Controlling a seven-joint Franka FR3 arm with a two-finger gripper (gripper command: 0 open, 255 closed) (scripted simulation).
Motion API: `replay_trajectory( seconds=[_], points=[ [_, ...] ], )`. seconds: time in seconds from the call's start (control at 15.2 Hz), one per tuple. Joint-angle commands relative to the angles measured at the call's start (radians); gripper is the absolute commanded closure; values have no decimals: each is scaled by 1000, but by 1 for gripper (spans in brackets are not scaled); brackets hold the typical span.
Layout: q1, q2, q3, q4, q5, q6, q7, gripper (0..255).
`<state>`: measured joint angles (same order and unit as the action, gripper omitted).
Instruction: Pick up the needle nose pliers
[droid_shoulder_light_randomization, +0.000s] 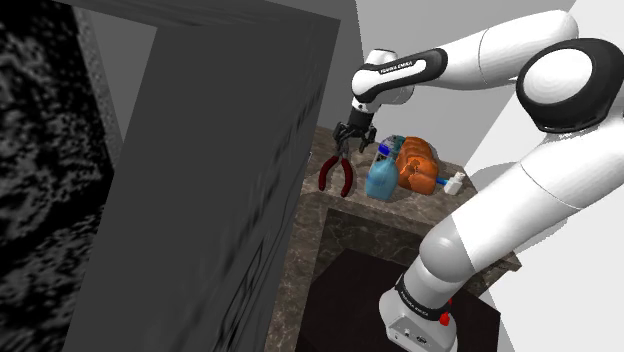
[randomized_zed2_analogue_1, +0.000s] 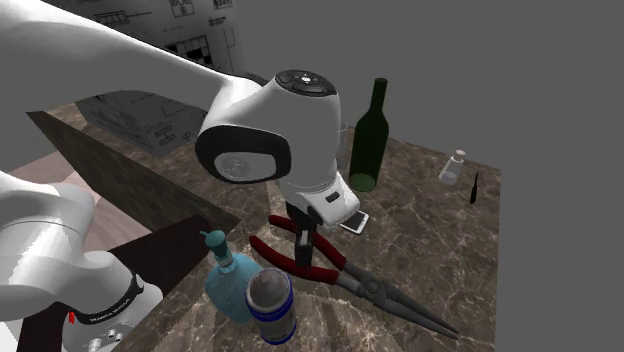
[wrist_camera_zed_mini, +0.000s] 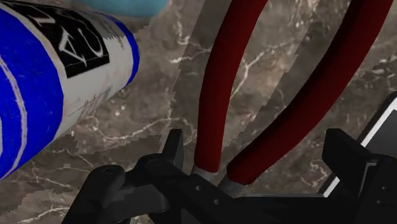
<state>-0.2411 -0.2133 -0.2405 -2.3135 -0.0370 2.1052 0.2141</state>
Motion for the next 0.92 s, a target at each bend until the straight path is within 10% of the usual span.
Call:
replay_trajectory(
  seconds=[0.0, 0.73, 0.79, 0.86],
  points=[
    [-17, 65, -22, 15, 23, 46, 26, 0],
    [-28, 159, -40, -26, 59, 175, 23, 0],
    [-28, 160, -41, -26, 60, 177, 23, 255],
    [-28, 160, -41, -27, 59, 177, 22, 255]
  ],
)
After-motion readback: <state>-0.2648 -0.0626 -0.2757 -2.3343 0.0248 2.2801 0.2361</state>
